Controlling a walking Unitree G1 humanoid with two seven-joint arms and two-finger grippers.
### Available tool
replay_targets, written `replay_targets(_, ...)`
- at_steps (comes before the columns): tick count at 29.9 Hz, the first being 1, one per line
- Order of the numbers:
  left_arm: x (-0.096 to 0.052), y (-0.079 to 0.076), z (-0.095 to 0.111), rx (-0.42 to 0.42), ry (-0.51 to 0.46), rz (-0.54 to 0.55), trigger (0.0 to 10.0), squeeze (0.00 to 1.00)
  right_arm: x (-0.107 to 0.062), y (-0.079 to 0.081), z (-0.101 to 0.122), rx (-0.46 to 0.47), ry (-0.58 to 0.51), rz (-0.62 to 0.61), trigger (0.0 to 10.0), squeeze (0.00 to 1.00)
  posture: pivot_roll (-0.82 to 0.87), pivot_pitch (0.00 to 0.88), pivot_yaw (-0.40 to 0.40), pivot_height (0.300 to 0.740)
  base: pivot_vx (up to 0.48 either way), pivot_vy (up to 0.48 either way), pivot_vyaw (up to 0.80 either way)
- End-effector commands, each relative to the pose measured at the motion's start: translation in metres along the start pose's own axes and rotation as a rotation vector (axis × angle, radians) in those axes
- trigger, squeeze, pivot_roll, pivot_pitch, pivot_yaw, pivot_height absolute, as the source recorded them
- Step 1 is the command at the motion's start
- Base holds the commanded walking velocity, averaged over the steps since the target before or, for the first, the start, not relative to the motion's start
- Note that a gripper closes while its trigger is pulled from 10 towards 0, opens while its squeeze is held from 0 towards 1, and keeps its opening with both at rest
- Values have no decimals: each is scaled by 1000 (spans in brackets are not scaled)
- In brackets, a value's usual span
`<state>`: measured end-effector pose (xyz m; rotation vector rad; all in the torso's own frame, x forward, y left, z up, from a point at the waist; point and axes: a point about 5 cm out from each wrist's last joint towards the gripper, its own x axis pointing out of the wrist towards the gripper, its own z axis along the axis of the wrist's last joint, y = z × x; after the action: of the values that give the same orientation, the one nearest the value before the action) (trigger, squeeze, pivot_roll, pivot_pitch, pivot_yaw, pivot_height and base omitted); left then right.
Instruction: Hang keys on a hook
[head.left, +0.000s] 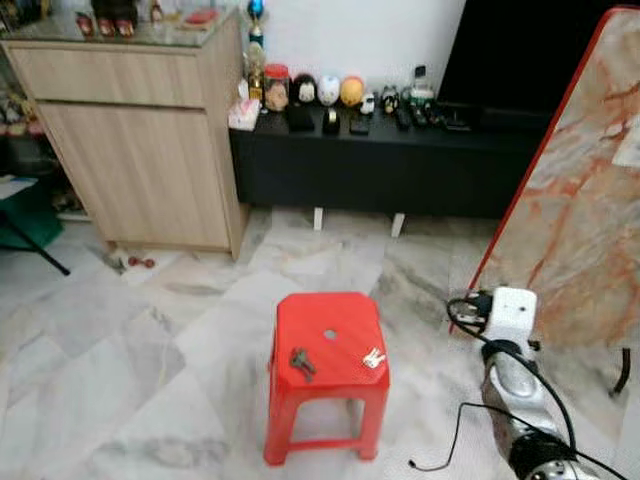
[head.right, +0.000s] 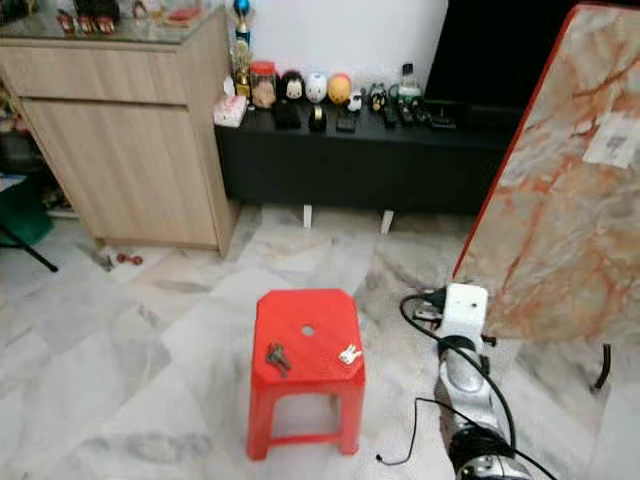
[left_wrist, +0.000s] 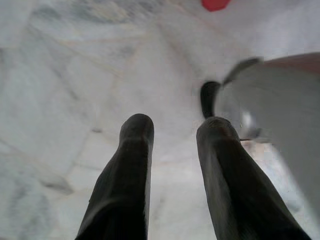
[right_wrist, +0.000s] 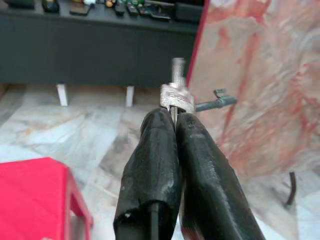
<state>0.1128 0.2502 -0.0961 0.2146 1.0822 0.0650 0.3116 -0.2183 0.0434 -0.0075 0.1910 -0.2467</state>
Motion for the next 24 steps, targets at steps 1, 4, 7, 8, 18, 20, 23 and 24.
replay_targets(1, -1, 4, -5, -9, 11, 6, 10000, 0, 5, 2, 11, 8, -30, 2, 10000, 0, 50, 0, -100, 740, 0, -394, 0)
replay_targets(4, -2, 4, -5, -12, 13, 6, 10000, 0, 6, 1, 12, 7, -26, -1, 10000, 0, 49, 0, -99, 740, 0, -395, 0)
replay_targets(7, -1, 3, -5, -18, 16, 4, 10000, 0, 7, -1, 13, 5, -24, -7, 10000, 0, 48, 0, -99, 740, 0, -396, 0)
replay_targets(8, -1, 2, -5, -17, 16, 3, 10000, 0, 8, -1, 14, 6, -25, -7, 10000, 0, 48, 0, -99, 740, 0, -394, 0)
replay_targets(18, 1, -9, 1, -25, 8, -7, 10000, 0, 11, -1, 19, 17, -24, -11, 10000, 0, 47, 0, -100, 740, 0, -397, 0)
replay_targets(20, 2, -9, 2, -26, 5, -6, 10000, 0, 12, -1, 19, 18, -24, -12, 10000, 0, 44, 0, -98, 740, 0, -396, 0)
replay_targets(23, 2, -9, 5, -23, 1, -5, 10000, 0, 12, -1, 20, 24, -26, -17, 10000, 0, 41, 0, -91, 740, 0, -395, 0)
replay_targets(24, 2, -8, 6, -22, 0, -5, 10000, 0, 12, -1, 21, 25, -26, -18, 10000, 0, 40, 0, -87, 740, 0, -394, 0)
